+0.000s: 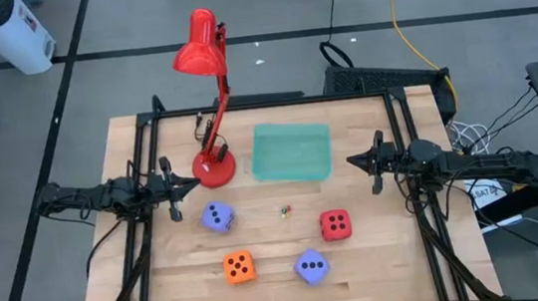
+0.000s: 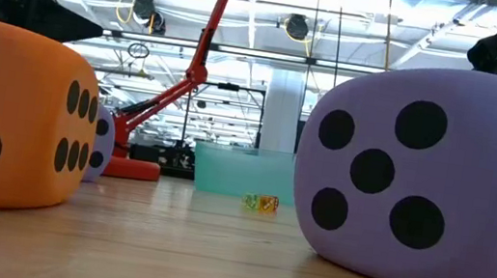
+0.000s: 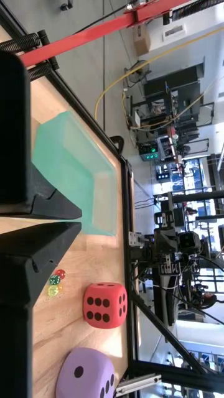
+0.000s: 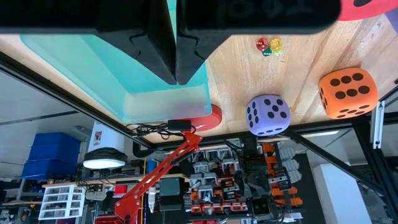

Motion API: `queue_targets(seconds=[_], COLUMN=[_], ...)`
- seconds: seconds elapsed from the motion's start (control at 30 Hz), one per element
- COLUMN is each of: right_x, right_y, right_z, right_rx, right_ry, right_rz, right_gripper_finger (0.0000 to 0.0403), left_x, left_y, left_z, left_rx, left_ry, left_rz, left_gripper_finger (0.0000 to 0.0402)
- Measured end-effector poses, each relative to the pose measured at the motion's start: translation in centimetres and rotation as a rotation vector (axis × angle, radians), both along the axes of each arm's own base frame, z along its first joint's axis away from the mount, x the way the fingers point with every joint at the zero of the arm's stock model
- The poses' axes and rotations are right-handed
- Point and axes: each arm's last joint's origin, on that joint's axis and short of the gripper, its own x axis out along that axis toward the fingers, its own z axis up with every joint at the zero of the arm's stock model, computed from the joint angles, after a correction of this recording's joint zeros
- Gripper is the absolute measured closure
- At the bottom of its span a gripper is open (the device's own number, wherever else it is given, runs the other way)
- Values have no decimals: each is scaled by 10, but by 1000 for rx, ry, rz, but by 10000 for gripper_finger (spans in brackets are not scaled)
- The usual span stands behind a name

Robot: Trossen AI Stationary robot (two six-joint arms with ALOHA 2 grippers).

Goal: Pick & Place Dice

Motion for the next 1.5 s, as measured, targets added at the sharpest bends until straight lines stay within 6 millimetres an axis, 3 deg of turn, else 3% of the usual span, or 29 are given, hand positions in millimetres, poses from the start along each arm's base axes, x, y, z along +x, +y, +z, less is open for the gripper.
queue_targets(seconds=[0.17,0.7,0.87,1.17,1.37,1.5], right_x=[0,0,1,4,6,6], right_y=[0,0,0,-2,-2,-2], right_z=[0,12,11,5,9,13], right_rx=[0,59,108,115,95,109], right_ry=[0,-141,-142,-82,-115,-166], right_rz=[0,1,-8,-58,-57,-49], right_gripper_finger=[403,403,403,403,403,403], left_x=[0,-5,-3,-2,0,-1], left_y=[0,1,-1,3,3,5], left_z=[2,31,25,16,4,7], left_rx=[42,19,-105,-261,-249,-238], left_ry=[-22,-320,-279,-221,-102,-130], left_rz=[1,5,-49,94,103,144], left_gripper_finger=[371,371,371,371,371,371])
